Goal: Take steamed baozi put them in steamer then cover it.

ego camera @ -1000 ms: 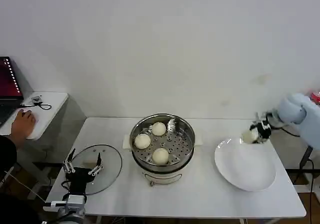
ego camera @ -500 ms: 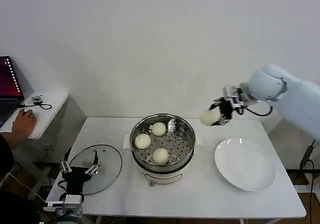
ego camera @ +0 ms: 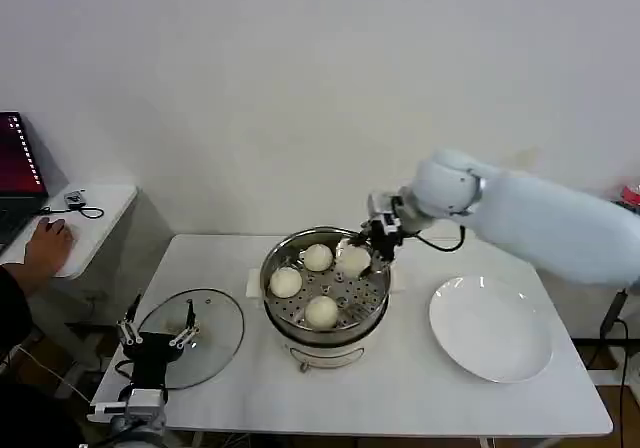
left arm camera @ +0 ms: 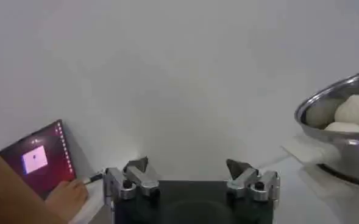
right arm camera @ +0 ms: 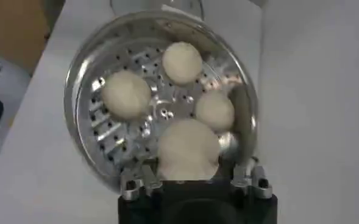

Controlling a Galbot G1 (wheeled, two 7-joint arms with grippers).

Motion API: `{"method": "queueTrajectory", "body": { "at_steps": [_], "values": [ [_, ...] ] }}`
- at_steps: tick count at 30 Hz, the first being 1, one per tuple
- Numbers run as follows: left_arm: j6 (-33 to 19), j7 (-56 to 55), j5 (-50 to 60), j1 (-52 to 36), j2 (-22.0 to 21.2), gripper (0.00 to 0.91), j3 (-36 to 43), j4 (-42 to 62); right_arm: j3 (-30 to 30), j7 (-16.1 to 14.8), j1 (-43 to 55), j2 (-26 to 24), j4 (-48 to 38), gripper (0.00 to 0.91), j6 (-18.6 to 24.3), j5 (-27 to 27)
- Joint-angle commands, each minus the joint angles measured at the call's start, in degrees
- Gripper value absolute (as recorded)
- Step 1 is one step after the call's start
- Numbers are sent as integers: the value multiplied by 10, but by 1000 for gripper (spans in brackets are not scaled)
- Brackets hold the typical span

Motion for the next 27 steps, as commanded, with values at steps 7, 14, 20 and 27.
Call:
{"method": "queueTrajectory", "body": {
  "at_steps": [7,14,20,27],
  "values": [
    [-3,0,-3,2,2,907,-2,4,-7,12,-42,50,-72,685,-6,-36],
    [-5,-1,-7,4,4,907,-5,7,-2,14,-47,56,-87,685,-2,-50],
    [-5,-1,-8,4,4,907,-6,6,-2,14,-48,62,-87,685,-2,-49],
    [-5,-1,-7,5,3,907,-6,3,-4,17,-55,65,-90,695,2,-59]
  ]
}}
